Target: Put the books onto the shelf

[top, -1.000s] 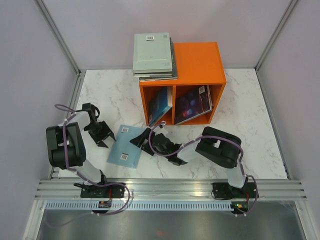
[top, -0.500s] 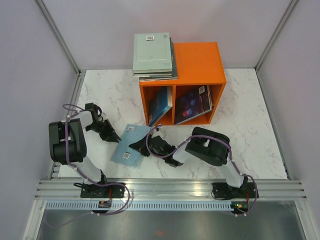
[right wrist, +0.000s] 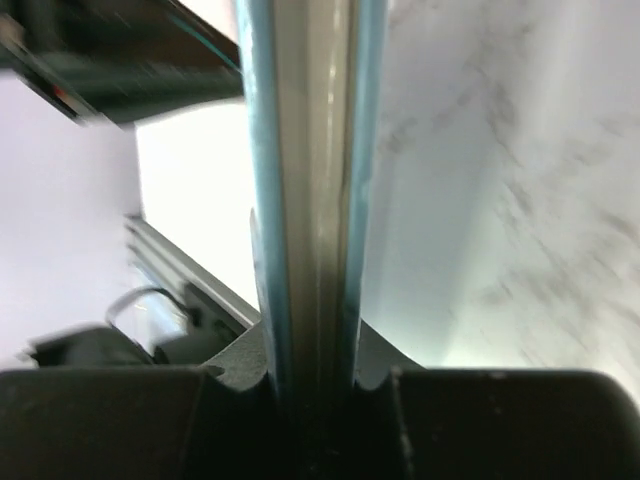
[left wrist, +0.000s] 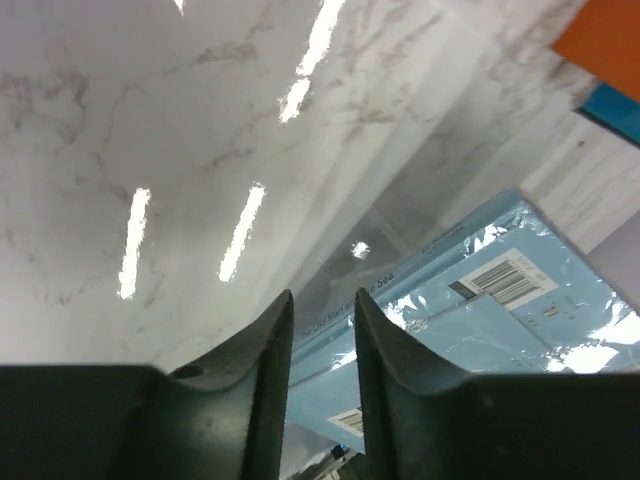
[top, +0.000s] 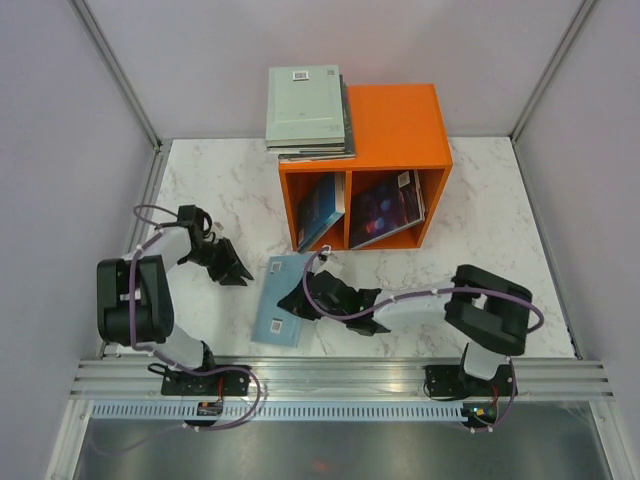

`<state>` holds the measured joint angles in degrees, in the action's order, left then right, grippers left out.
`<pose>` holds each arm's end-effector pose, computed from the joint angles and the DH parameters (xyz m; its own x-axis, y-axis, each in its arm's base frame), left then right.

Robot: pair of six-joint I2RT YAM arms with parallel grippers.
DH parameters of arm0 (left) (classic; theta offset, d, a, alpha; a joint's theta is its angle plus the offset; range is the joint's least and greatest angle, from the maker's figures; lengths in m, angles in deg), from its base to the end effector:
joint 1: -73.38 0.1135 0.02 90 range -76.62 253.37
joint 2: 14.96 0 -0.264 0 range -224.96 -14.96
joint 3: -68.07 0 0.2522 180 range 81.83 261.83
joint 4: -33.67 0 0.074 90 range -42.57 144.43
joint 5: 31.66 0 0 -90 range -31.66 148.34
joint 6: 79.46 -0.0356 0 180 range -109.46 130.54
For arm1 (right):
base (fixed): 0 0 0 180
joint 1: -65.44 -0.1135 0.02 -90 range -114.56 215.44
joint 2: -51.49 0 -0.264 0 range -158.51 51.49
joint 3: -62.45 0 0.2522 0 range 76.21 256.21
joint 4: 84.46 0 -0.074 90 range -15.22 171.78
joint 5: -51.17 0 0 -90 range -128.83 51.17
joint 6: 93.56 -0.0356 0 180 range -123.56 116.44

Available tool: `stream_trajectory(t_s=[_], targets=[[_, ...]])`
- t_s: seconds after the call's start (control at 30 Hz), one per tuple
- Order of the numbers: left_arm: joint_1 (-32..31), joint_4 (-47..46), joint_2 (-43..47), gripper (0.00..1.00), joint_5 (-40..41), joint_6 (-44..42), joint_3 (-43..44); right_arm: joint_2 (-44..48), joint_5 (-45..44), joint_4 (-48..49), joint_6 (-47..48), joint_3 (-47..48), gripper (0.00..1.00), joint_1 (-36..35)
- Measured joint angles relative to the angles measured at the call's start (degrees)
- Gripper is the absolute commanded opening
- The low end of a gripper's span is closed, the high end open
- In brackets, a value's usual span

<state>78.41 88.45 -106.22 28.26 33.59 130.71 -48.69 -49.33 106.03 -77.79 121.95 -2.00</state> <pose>0.2598 0.0050 0.1525 -0.9033 -0.4196 0.0892 -0.4044 0.7637 -0.5031 0.1411 0.3227 0.1541 -0.8681 0.3768 -0.3231 -0.0447 0.5890 0.8069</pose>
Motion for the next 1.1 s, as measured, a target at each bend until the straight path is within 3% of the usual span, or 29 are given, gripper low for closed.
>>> stream_trajectory(t_s=[0.03, 0.17, 0.33, 0.47, 0.83, 1.1], targets=[[0.0, 0.31, 1.95, 0.44, -0.02, 0.2, 0.09, 2.95, -1.11, -4.37, 1.77, -0.02, 0.0, -0.63], [0.02, 1.51, 11.28, 0.52, -0.04, 1.01, 1.51, 14.03, -6.56, -19.91, 6.91, 0.44, 0.0, -2.25], [0.0, 3.17, 21.44, 0.53, 0.61, 1.49, 1.84, 23.28, -15.69, -34.42, 11.15, 4.76, 0.0, -2.08], [0.0, 4.2, 26.29, 0.53, 2.97, 1.46, 1.44, 25.33, -21.51, -41.16, 14.82, 11.15, 0.0, -1.68], [0.0, 6.73, 29.68, 0.52, 5.95, 1.46, -1.01, 23.96, -30.08, -47.89, 22.73, 24.2, 0.0, 4.33], [-0.87, 7.08, 32.63, 0.49, 7.48, 1.46, -1.01, 14.71, -33.48, -44.89, 24.98, 27.91, 0.0, 6.19]])
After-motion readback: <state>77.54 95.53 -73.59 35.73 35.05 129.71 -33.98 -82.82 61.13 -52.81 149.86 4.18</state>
